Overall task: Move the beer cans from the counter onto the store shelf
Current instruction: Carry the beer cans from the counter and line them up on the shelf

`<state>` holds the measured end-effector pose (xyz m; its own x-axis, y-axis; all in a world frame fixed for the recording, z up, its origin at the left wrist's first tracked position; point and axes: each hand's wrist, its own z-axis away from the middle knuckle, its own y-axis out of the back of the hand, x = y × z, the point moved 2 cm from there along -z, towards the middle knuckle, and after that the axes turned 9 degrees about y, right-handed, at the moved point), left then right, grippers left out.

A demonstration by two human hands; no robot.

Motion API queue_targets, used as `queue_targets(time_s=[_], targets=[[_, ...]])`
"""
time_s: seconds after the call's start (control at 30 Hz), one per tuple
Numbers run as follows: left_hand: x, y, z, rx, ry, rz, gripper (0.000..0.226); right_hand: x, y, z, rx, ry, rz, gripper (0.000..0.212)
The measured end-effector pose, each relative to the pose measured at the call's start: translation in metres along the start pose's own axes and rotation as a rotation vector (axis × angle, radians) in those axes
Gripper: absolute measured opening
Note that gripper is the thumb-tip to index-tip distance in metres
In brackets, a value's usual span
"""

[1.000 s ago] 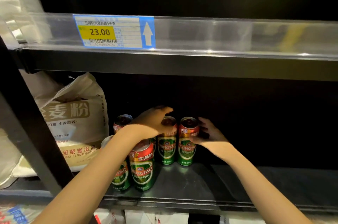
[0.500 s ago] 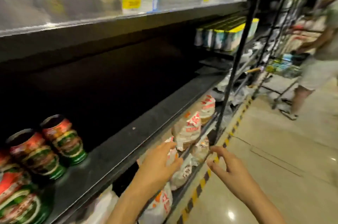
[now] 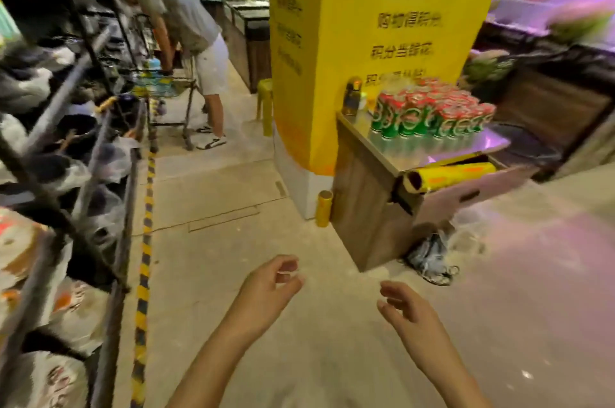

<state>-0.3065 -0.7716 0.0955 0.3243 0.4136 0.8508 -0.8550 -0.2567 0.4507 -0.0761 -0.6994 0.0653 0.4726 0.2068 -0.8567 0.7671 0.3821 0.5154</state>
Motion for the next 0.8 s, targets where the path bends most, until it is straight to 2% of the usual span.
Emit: queue_targets(time_s=[0.13, 0.27, 0.43, 0.6, 0.8], targets=[[0.047, -0.098, -0.033, -0.141, -0.035, -0.022, 0.024, 0.057, 0.081, -0.004, 0.101, -0.108, -0.023, 0.02], [0.065, -0.151, -0.068, -0.232, 0.012, -0.052, 0.022, 0.093, 0.129, -0.034, 0.123, -0.139, -0.048, 0.022], [0.081, -0.164, -0.144, -0.146, 0.115, -0.023, 0.019, 0.106, 0.173, -0.117, 0.137, -0.078, -0.096, 0.022], [0.123, -0.187, -0.242, -0.035, 0.122, 0.021, 0.022, 0.114, 0.223, -0.222, 0.111, -0.019, -0.126, 0.024], [0.203, -0.246, -0.346, -0.075, 0.045, 0.048, 0.019, 0.153, 0.277, -0.322, 0.104, -0.034, -0.172, 0.023]])
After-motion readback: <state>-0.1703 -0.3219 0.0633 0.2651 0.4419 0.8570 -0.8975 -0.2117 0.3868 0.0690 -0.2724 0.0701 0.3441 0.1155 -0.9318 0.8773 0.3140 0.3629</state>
